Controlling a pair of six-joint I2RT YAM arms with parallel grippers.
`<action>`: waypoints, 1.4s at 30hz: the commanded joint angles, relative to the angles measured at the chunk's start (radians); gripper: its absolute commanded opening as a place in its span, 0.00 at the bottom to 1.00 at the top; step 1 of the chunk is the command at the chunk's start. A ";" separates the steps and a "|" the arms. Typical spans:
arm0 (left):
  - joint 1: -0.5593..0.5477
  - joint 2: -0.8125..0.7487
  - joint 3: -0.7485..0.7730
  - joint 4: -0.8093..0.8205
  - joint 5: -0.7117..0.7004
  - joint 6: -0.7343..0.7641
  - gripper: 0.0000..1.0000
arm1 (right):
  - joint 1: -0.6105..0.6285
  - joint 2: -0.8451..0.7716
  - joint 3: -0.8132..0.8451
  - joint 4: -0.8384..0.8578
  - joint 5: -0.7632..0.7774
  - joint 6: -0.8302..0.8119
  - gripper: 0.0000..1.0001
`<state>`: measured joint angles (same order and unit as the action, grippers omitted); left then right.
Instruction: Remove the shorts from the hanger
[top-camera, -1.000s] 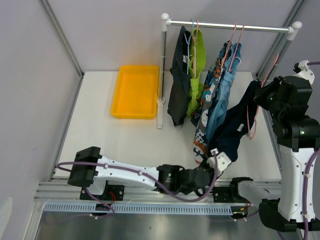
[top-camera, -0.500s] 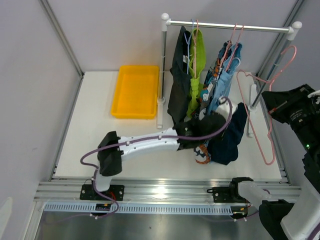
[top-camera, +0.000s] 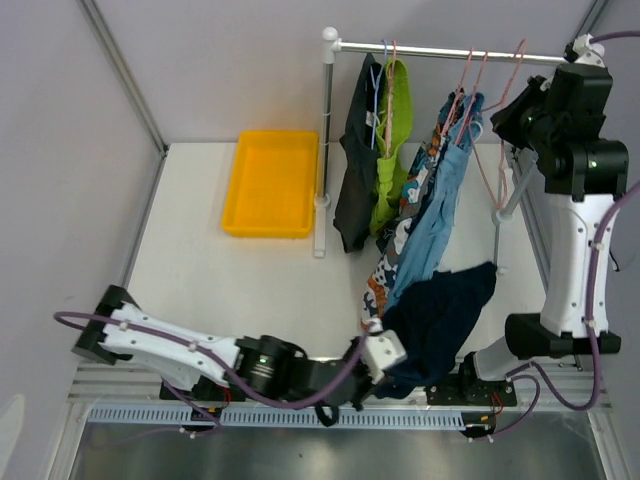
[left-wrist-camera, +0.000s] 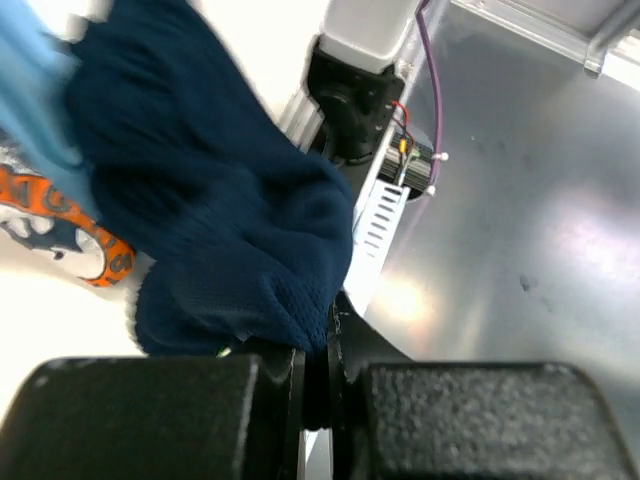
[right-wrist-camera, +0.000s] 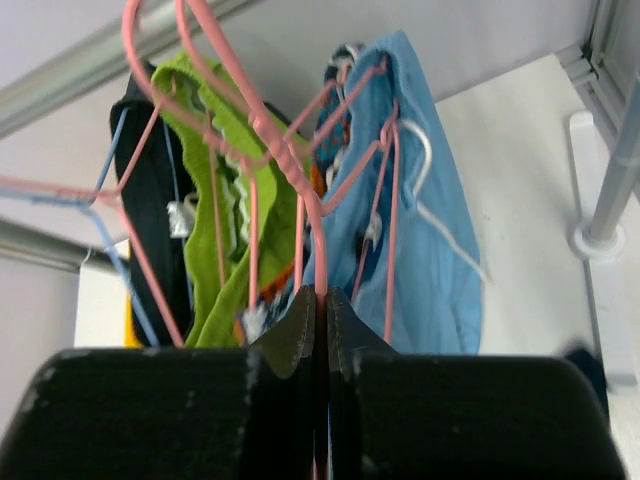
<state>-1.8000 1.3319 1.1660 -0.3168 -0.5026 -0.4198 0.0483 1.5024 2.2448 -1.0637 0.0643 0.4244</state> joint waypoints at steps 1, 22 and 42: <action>0.001 -0.181 -0.139 -0.030 -0.111 -0.086 0.00 | -0.008 0.044 0.177 0.097 0.046 -0.045 0.00; 0.045 -0.527 0.207 -0.437 -0.597 0.103 0.00 | -0.142 0.003 -0.296 0.338 0.046 -0.038 0.00; 1.015 -0.173 0.768 -0.166 0.016 0.639 0.00 | -0.145 -0.379 -0.634 0.329 0.040 -0.039 0.99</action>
<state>-0.9276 1.0698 1.8545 -0.4908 -0.7242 0.2173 -0.0921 1.1797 1.6485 -0.7467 0.1226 0.3832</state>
